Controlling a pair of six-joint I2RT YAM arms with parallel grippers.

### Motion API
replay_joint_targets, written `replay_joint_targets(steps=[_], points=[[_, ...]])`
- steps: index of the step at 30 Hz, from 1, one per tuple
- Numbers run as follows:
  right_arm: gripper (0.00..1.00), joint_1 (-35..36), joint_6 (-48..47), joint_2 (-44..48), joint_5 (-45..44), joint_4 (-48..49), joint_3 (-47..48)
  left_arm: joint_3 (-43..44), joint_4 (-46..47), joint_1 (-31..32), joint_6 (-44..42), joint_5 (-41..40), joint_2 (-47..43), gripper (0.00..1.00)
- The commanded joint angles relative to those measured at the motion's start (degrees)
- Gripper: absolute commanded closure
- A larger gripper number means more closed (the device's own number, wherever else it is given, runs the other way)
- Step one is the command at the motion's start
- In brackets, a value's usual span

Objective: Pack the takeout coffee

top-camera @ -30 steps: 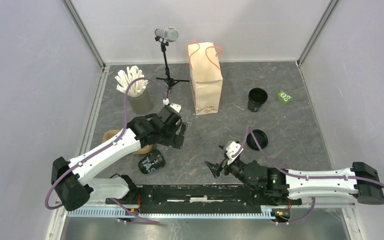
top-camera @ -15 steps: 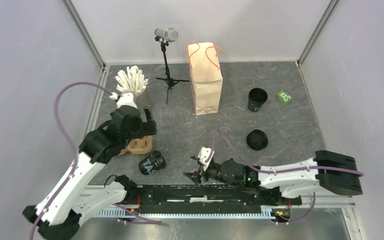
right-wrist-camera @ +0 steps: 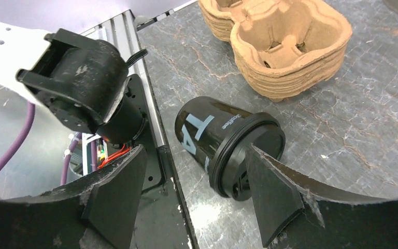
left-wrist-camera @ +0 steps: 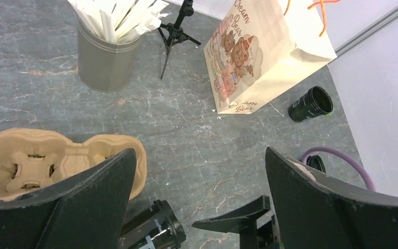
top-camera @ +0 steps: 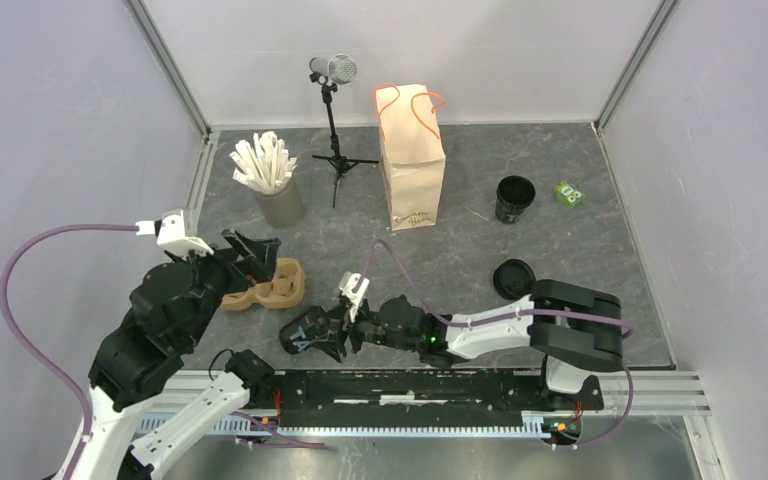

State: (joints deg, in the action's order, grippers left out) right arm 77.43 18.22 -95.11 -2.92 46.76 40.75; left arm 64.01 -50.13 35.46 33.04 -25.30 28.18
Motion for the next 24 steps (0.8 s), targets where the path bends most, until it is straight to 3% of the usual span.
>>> replay_joint_targets(steps=[1, 13, 24], points=[[0.24, -0.6, 4.6, -4.5, 0.0, -0.8, 5.0, -2.6, 2.8, -0.2, -2.1, 1.2, -1.8, 0.00], [0.34, -1.8, 6.3, -10.4, -1.7, -2.4, 7.2, -3.8, 2.7, -0.2, -3.4, 1.6, -3.7, 0.00], [0.37, -1.8, 6.3, -11.9, -0.8, -3.1, 7.8, -4.8, 2.7, -0.2, -3.2, 1.4, -4.3, 0.00]])
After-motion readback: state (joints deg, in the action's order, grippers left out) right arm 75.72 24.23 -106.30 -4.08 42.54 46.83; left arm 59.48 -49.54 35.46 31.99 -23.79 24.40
